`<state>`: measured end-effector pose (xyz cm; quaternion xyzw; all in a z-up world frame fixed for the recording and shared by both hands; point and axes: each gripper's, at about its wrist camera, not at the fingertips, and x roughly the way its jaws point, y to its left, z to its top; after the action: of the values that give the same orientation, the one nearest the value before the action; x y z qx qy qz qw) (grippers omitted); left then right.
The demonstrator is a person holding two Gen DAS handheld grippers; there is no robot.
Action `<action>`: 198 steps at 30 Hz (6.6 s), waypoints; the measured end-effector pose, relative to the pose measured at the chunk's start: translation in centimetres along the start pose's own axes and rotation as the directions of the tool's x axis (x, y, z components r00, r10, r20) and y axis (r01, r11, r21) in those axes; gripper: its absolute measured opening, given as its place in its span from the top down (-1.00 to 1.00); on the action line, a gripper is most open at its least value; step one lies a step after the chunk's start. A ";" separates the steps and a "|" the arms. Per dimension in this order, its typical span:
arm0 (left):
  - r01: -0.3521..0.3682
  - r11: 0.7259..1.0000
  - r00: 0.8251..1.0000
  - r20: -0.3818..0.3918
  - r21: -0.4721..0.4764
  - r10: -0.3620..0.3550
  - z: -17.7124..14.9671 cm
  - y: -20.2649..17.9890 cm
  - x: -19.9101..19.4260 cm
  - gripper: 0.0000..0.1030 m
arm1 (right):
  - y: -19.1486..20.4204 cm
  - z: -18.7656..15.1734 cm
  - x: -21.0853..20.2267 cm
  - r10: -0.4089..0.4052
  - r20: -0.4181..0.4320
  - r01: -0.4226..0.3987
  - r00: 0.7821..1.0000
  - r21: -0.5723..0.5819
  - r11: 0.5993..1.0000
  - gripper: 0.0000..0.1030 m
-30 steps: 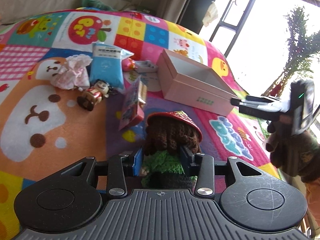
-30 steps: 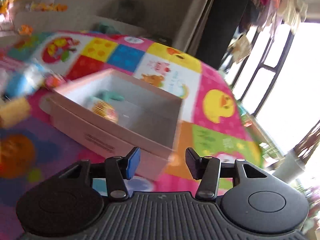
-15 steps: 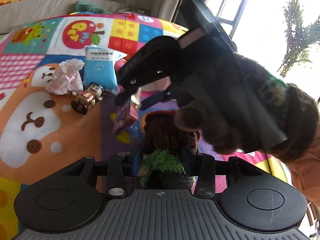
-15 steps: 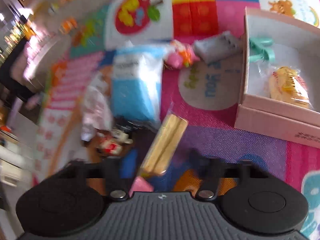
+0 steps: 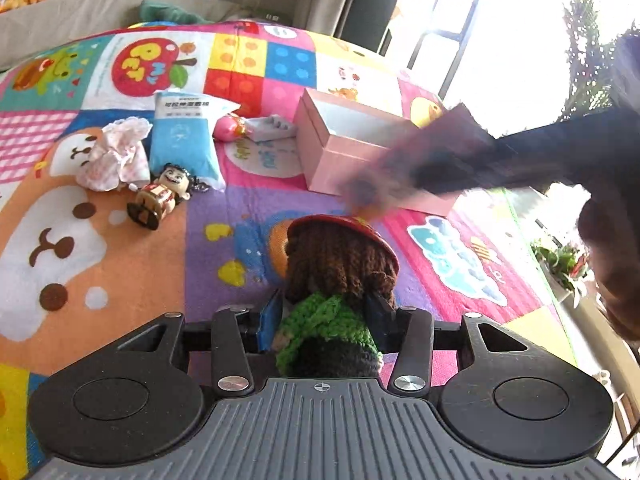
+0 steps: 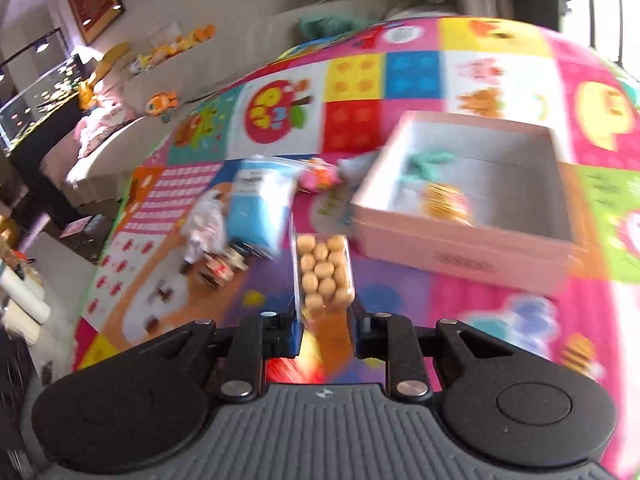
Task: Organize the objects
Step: 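Grasp the box of wooden sticks with the right gripper and lift it, then lower the doll into the pink box with the left gripper while the right gripper drops the sticks in, then grasp the blue wet-cotton pack with the left gripper while the right gripper grasps the white tissue, then drop the tissue into the pink box with the right gripper and grasp the white battery charger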
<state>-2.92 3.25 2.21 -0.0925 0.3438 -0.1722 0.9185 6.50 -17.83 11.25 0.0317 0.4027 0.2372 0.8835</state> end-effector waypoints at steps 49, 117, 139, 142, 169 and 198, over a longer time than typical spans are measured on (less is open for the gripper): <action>0.203 0.970 0.975 -0.063 -0.130 -0.213 19.4 -7.3 17.2 0.01 | -9.8 -6.8 -5.6 -0.079 0.257 0.070 0.963 0.046 0.997 0.57; -0.313 0.948 0.948 -0.074 -0.064 0.308 13.8 8.9 13.1 -0.18 | -1.8 -8.8 4.0 -0.056 0.191 0.063 0.980 -0.031 0.998 -0.63; -0.223 0.835 0.921 0.172 -0.503 0.350 4.1 18.4 -4.8 -0.09 | 3.5 -4.0 5.8 0.000 0.148 0.033 0.989 -0.222 0.974 -0.81; -0.222 0.831 0.914 0.187 -0.510 0.360 2.9 18.9 -6.1 -0.09 | 7.7 -0.5 7.8 0.082 0.134 -0.038 0.988 -0.301 0.953 -0.81; -0.187 0.909 0.966 0.098 -0.373 0.240 3.8 14.7 -2.2 -0.10 | 8.5 2.1 13.5 -0.275 0.105 0.285 0.956 -0.559 0.778 0.38; -0.124 0.936 0.970 0.157 -0.329 0.184 3.6 13.3 1.6 -0.10 | 5.4 18.4 25.3 -0.135 -0.212 0.141 0.968 0.012 0.990 0.38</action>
<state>3.94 15.12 0.14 -0.2271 0.2864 -0.0328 0.9302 31.97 0.64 7.38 -0.0100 0.4983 0.1717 0.8497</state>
